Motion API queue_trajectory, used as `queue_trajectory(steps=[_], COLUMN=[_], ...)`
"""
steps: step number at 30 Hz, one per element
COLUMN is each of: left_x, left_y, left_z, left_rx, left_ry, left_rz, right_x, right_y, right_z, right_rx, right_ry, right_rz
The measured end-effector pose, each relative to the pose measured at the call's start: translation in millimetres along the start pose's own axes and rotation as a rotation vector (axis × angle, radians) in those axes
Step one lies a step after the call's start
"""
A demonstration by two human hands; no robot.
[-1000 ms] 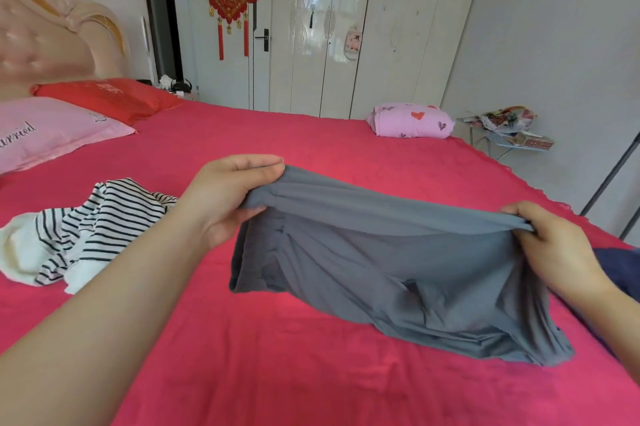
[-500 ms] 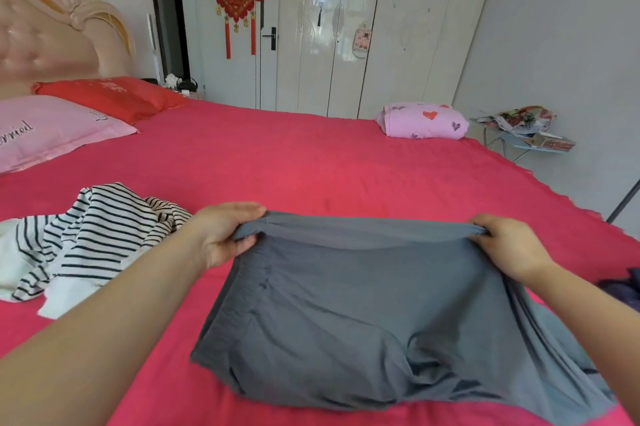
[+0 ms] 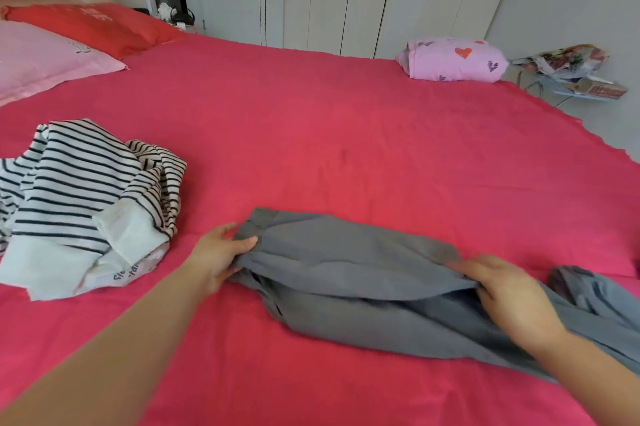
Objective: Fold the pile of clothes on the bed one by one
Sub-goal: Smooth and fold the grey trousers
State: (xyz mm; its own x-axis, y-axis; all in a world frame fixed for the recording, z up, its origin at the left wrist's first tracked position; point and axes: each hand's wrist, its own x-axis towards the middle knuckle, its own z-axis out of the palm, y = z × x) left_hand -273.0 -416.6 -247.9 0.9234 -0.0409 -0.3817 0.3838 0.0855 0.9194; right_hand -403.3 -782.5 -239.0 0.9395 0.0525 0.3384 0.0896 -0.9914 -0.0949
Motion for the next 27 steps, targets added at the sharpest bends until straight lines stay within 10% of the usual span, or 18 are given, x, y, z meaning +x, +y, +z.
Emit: queue_trajectory(steps=[10, 16, 27], left_x=[-2, -5, -26], left_y=[1, -20, 2], left_z=[-21, -16, -23], left_rx=[-0.015, 0.611, 0.186], left_ry=[-0.097, 0.111, 0.002], left_rz=[0.028, 0.129, -0.015], right_x=[-62, -72, -64], right_y=[0, -19, -65], right_z=[1, 0, 11], right_rx=[0.044, -0.065, 0.028], right_ry=[-0.006, -0.237, -0.209], right_rz=[0.049, -0.030, -0.020])
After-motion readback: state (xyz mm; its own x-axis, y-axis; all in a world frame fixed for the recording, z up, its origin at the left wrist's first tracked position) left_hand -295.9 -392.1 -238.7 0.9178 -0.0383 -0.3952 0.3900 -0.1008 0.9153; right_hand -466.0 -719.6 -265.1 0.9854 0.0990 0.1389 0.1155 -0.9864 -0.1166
